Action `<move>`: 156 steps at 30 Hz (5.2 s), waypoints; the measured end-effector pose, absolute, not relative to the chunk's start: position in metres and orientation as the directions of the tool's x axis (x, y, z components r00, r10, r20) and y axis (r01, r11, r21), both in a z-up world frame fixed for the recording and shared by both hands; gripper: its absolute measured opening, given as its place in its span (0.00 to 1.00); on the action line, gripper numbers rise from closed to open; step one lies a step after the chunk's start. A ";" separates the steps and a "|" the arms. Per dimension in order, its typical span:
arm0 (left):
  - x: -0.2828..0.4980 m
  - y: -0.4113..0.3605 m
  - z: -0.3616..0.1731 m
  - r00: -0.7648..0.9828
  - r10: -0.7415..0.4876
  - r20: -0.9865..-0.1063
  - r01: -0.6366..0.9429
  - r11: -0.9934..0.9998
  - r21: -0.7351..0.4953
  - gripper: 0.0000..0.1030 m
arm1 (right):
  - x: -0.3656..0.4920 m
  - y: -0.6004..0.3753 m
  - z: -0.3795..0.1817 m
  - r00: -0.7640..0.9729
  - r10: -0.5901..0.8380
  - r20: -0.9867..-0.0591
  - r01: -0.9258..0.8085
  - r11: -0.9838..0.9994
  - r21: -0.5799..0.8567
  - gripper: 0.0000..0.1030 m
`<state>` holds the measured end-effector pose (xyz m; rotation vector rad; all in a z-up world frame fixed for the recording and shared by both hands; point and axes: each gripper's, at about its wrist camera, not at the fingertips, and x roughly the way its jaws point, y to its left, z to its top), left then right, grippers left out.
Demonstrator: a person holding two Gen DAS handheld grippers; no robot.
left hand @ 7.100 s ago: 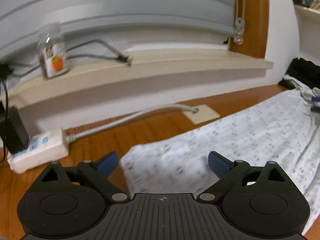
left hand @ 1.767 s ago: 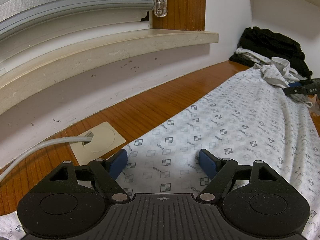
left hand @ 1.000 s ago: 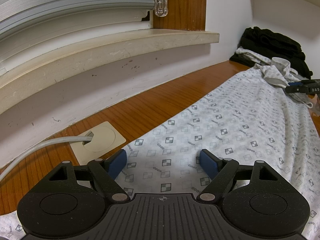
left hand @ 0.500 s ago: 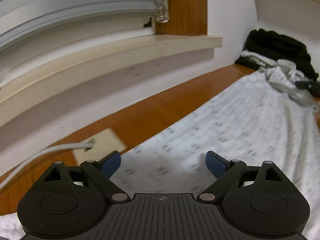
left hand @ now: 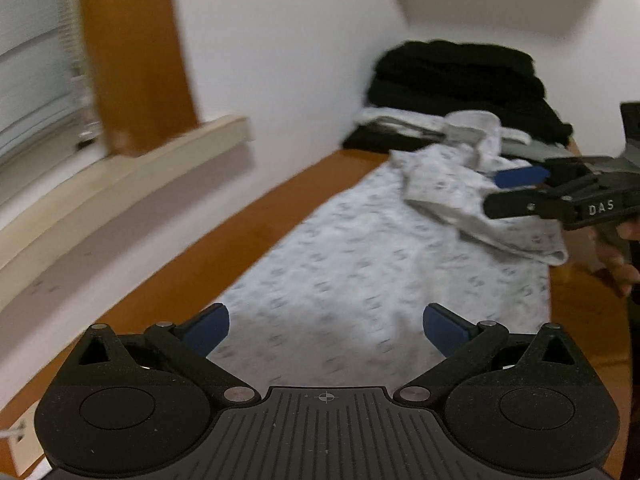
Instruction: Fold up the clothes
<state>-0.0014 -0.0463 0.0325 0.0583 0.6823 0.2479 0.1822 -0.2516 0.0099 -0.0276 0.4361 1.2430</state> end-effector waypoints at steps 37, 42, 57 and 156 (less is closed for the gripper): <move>0.135 -0.027 0.018 0.864 -0.053 -0.501 -0.189 0.887 -0.421 0.98 | 0.159 -0.326 0.014 0.262 0.912 -0.317 -0.949 0.303 0.088 0.48; 0.145 -0.031 0.016 0.852 -0.087 -0.516 -0.144 0.909 -0.391 0.85 | 0.148 -0.323 0.006 0.236 0.896 -0.375 -0.968 0.253 -0.004 0.42; 0.149 -0.028 0.014 0.845 -0.084 -0.529 -0.133 0.923 -0.360 0.17 | 0.145 -0.311 0.007 0.172 0.887 -0.429 -0.985 0.157 -0.071 0.41; -0.388 0.106 0.151 0.641 0.631 -0.437 -0.640 0.753 0.149 0.02 | -0.232 -0.073 0.115 -0.636 0.712 -0.298 -0.753 -0.657 0.040 0.06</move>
